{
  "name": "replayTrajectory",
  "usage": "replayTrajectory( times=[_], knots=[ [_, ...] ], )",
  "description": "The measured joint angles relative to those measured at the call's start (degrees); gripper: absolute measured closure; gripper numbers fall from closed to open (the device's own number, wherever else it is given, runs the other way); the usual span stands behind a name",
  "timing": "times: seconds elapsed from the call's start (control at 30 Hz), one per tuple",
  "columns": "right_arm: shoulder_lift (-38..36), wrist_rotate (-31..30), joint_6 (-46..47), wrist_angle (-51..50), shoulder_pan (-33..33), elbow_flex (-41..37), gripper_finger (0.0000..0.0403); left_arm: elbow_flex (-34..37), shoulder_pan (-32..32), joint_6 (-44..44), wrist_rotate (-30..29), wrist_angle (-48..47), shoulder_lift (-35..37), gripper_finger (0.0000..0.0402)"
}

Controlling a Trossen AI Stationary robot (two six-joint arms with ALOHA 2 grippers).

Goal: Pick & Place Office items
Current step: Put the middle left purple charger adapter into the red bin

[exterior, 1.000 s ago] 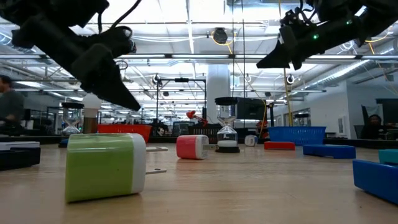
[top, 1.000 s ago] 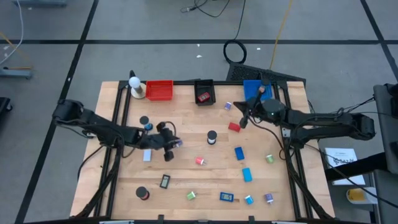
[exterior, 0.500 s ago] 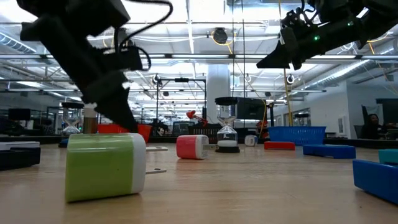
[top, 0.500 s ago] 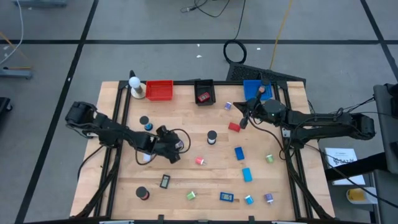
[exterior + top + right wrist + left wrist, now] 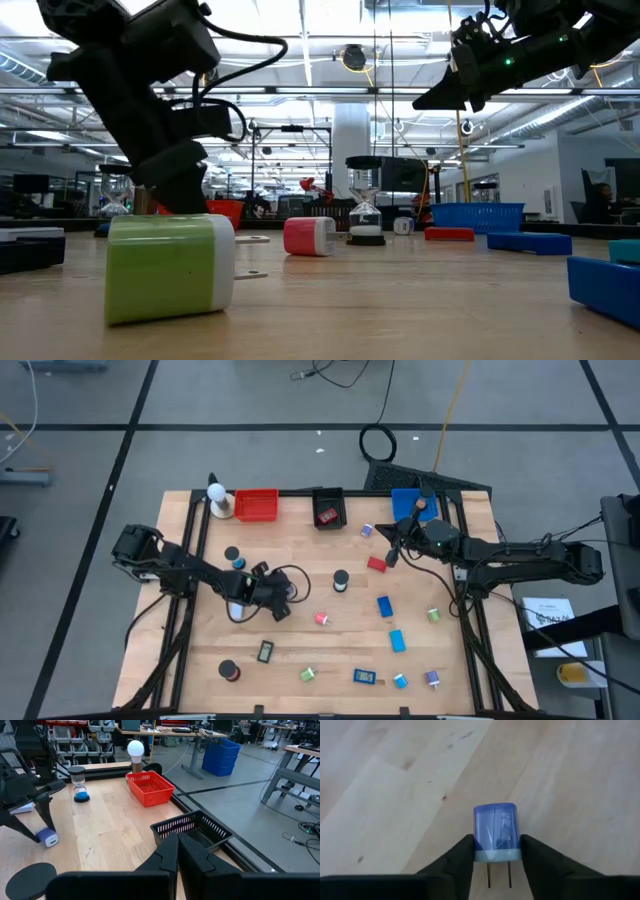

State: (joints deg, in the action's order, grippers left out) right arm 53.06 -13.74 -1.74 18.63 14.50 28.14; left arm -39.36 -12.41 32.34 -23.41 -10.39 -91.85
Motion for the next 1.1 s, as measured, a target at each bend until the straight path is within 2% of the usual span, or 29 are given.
replayTrajectory(
  times=[0.1, 0.2, 0.4, 0.57, 0.9, 1.1],
  knots=[
    [0.0, 0.0, -0.1, 0.0, 0.0, 0.0, 0.0402, -2.2, 2.0, -3.4, 4.7, -4.0, 0.4, 0.0267],
    [0.0, 0.0, -0.5, 0.0, 0.0, 0.0, 0.0402, -8.0, 5.1, -8.6, 8.9, -16.1, 0.9, 0.0267],
    [0.0, 0.0, -0.6, 0.1, 0.0, 0.0, 0.0402, -23.9, 13.1, -22.8, 11.1, -43.3, -0.2, 0.0267],
    [0.0, 0.0, -0.9, 0.3, 0.0, 0.0, 0.0402, -32.7, 19.1, -31.1, 13.2, -55.5, -4.9, 0.0267],
    [0.0, 0.1, -1.8, 0.3, 0.0, 0.0, 0.0402, -37.8, 20.9, -41.2, 10.6, -61.6, -20.3, 0.0267],
    [0.0, 0.1, -2.0, 0.3, 0.0, 0.0, 0.0402, -39.0, 20.9, -42.8, 9.3, -63.1, -23.3, 0.0267]
  ],
)
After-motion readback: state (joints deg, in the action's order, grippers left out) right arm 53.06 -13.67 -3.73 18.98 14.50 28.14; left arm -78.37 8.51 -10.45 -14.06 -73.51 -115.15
